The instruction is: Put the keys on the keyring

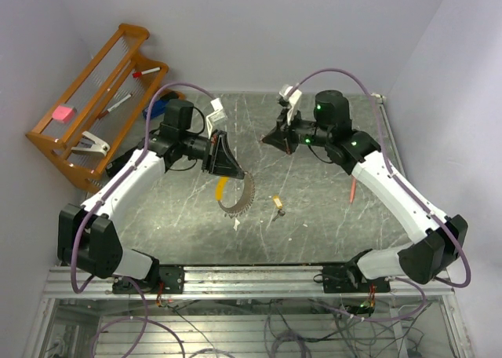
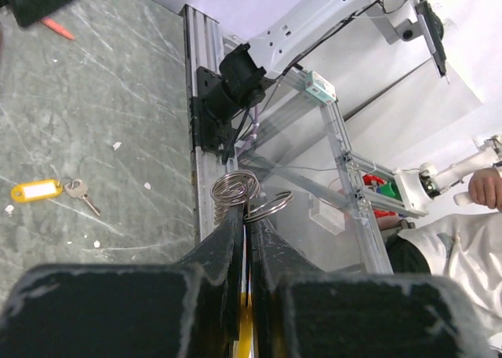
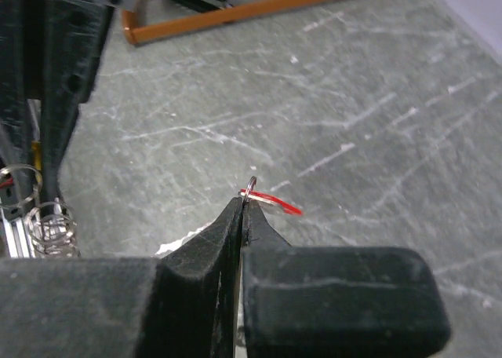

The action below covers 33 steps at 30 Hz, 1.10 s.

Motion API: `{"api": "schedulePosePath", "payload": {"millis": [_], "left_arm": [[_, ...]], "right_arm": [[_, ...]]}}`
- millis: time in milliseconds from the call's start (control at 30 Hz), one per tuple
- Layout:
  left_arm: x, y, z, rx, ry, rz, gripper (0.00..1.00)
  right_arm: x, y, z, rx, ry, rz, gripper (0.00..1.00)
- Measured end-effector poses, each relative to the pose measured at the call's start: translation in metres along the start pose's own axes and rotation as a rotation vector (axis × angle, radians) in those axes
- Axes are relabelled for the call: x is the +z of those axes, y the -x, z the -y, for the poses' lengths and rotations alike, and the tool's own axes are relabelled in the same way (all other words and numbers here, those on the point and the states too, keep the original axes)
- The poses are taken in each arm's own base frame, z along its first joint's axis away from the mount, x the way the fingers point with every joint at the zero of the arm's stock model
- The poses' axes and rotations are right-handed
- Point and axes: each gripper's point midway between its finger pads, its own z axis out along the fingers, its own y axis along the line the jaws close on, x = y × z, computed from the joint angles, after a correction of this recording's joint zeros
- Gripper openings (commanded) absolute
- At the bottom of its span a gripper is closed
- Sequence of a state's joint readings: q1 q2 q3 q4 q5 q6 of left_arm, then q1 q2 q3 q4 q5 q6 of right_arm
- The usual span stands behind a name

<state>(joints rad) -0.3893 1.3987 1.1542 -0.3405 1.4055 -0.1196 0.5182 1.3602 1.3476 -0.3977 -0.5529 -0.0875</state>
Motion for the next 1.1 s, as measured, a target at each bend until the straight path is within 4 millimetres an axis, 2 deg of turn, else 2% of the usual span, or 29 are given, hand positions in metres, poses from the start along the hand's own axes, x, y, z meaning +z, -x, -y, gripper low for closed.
{"api": "schedulePosePath", "payload": {"millis": [233, 400, 567, 733, 900, 1100], "left_arm": [[0.003, 0.012, 0.02, -0.006, -0.051, -0.017, 0.07], [0.002, 0.017, 0.032, -0.004, -0.082, -0.024, 0.07], [0.002, 0.015, 0.032, -0.071, -0.085, -0.026, 0.07], [0.003, 0.014, 0.029, -0.133, -0.084, -0.029, 0.07], [0.003, 0.014, 0.03, -0.15, -0.091, -0.03, 0.07], [0.002, 0.013, 0.036, -0.172, -0.122, -0.037, 0.07]], "right_arm": [[0.017, 0.012, -0.037, -0.131, 0.075, 0.051, 0.0], [0.007, 0.009, -0.043, -0.164, 0.06, 0.066, 0.0], [-0.006, 0.023, -0.061, -0.215, 0.063, 0.111, 0.0], [-0.005, 0.032, -0.082, -0.277, 0.084, 0.108, 0.0], [-0.003, 0.026, -0.092, -0.322, 0.088, 0.07, 0.0], [-0.005, 0.009, -0.093, -0.358, 0.071, -0.001, 0.0]]}}
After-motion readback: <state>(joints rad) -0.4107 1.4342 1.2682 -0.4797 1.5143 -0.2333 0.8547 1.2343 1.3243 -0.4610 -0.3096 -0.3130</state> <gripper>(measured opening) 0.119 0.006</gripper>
